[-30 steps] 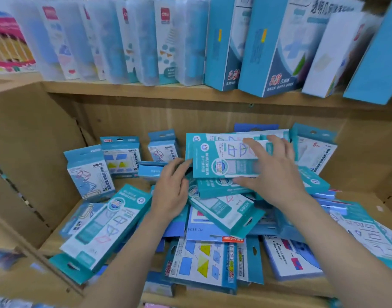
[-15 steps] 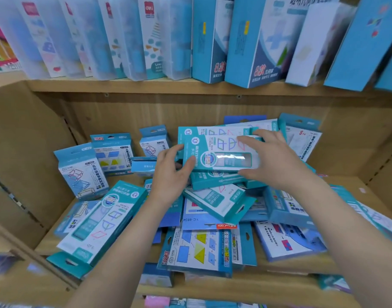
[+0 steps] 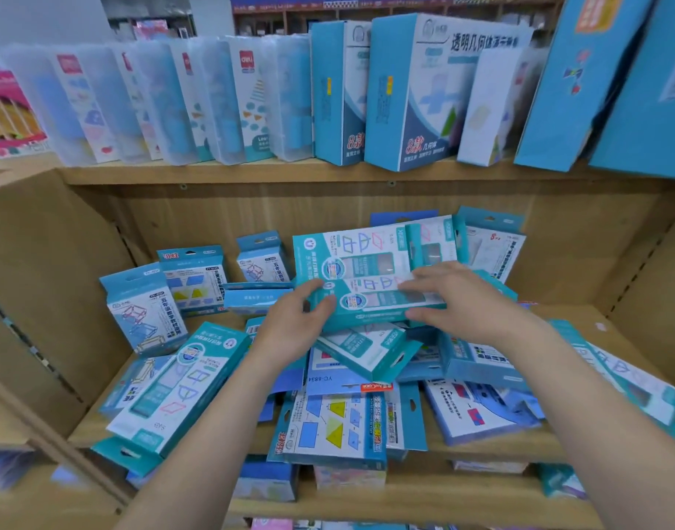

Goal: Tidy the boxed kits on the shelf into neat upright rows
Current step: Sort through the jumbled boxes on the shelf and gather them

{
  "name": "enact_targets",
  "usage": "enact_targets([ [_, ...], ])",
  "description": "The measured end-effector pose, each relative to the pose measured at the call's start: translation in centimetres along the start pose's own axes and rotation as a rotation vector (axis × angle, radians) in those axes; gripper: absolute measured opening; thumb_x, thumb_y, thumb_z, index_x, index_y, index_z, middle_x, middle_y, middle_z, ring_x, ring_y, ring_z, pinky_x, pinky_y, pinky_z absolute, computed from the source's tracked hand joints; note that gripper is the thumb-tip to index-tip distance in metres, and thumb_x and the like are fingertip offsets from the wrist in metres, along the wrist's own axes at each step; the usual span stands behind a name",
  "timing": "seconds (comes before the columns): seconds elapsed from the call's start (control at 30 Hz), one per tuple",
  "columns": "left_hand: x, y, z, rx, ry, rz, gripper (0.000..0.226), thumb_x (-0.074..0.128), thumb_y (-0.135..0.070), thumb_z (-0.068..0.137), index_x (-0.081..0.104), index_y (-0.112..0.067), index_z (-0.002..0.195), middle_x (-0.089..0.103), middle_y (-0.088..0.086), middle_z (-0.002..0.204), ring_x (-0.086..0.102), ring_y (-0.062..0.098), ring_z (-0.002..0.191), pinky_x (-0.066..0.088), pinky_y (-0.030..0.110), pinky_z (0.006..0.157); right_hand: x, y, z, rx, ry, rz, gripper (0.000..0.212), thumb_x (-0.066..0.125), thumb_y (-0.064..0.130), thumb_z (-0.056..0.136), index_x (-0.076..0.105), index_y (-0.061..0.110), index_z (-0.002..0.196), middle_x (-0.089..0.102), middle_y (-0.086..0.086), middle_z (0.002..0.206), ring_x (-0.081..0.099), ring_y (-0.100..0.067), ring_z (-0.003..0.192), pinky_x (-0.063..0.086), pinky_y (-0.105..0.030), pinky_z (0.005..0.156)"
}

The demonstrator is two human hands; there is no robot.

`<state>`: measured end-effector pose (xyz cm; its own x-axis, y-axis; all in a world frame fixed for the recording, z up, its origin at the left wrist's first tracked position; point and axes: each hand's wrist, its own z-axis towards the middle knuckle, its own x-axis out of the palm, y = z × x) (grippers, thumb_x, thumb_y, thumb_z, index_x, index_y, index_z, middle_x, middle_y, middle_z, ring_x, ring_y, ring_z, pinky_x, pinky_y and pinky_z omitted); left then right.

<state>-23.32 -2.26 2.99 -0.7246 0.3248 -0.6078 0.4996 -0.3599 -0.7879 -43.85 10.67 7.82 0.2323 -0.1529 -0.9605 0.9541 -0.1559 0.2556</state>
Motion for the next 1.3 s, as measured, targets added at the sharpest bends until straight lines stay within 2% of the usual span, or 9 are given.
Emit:
enact_targets([
  [0.13,0.8,-0.3,0.7,0.044,-0.021,0.195,0.055,0.038,-0.055,0.094,0.039,-0.029,0.142,0.048,0.011,0.131,0.045,0.025,0.121,0.037,0.033,0.095,1.0,0.4,0.5,0.068,-0.071,-0.051,0.044,0.052,0.042,0.093,0.048,0.033,0.136,0.046,0.002,0.142,0.033,-0.023,0.13,0.035,-0.041,0.105],
  [0.27,0.8,-0.2,-0.5,0.059,-0.069,0.175,0.052,0.034,-0.053,0.096,0.04,-0.03,0.142,0.042,0.01,0.14,0.036,0.025,0.132,0.032,0.037,0.105,1.2,0.6,-0.8,0.101,-0.116,-0.072,0.052,0.051,0.046,0.093,0.039,0.034,0.142,0.035,0.0,0.15,0.024,-0.023,0.137,0.033,-0.048,0.107],
  [0.43,-0.7,0.2,-4.3,0.142,-0.243,0.093,0.037,0.042,-0.034,0.099,0.053,-0.024,0.134,0.055,0.003,0.123,0.055,0.015,0.101,0.038,0.024,0.083,0.6,1.6,-3.3,-0.027,-0.18,0.033,0.049,0.054,0.039,0.093,0.045,0.028,0.139,0.043,0.001,0.144,0.036,-0.02,0.131,0.031,-0.033,0.106],
  [0.57,-2.0,0.3,-8.9,0.099,-0.384,-0.018,0.024,0.05,-0.013,0.095,0.067,-0.023,0.108,0.065,-0.007,0.101,0.055,0.005,0.083,0.045,0.02,0.076,0.4,3.4,-5.2,-0.176,-0.144,0.088,0.037,0.057,0.033,0.092,0.057,0.025,0.128,0.059,0.005,0.125,0.053,-0.016,0.115,0.041,-0.031,0.094],
  [0.77,-2.9,3.8,-19.6,-0.039,-0.449,-0.174,0.038,0.053,-0.001,0.087,0.069,-0.035,0.08,0.067,-0.007,0.066,0.056,0.009,0.056,0.049,0.026,0.058,3.8,8.6,-9.0,-0.391,0.099,0.218,0.028,0.057,0.036,0.089,0.066,0.031,0.115,0.067,0.012,0.092,0.062,-0.008,0.083,0.05,-0.033,0.081],
  [1.03,-1.4,15.8,-34.5,-0.497,-0.453,0.008,0.029,0.058,-0.005,0.085,0.071,-0.03,0.082,0.066,-0.016,0.068,0.059,0.004,0.067,0.046,0.016,0.066,18.4,15.7,-13.4,-0.567,0.553,0.189,0.018,0.054,0.035,0.09,0.065,0.029,0.102,0.067,0.008,0.088,0.062,-0.01,0.081,0.049,-0.035,0.075],
  [1.13,1.2,23.2,-40.6,-0.706,-0.44,0.067,0.029,0.057,0.0,0.079,0.073,-0.023,0.088,0.067,-0.012,0.08,0.059,0.01,0.072,0.048,0.021,0.072,27.3,17.2,-15.6,-0.538,0.721,0.197,0.023,0.057,0.029,0.09,0.063,0.033,0.112,0.063,0.011,0.089,0.059,-0.004,0.082,0.046,-0.023,0.075],
  [1.23,6.6,32.3,-46.6,-0.92,-0.36,0.061,0.028,0.061,-0.005,0.079,0.07,-0.021,0.1,0.066,-0.001,0.096,0.06,0.02,0.088,0.049,0.035,0.085,37.9,17.8,-18.5,-0.525,0.847,0.172,0.043,0.058,0.028,0.091,0.049,0.032,0.133,0.058,0.01,0.119,0.052,0.004,0.096,0.035,-0.014,0.08],
  [1.3,11.2,39.0,-50.0,-1.038,-0.284,0.083,0.035,0.065,-0.016,0.082,0.063,-0.021,0.117,0.062,0.002,0.115,0.056,0.021,0.107,0.044,0.032,0.093,46.4,17.8,-20.6,-0.516,0.925,0.178,0.052,0.058,0.027,0.092,0.039,0.032,0.14,0.047,0.012,0.134,0.047,0.008,0.104,0.029,-0.011,0.087],
])
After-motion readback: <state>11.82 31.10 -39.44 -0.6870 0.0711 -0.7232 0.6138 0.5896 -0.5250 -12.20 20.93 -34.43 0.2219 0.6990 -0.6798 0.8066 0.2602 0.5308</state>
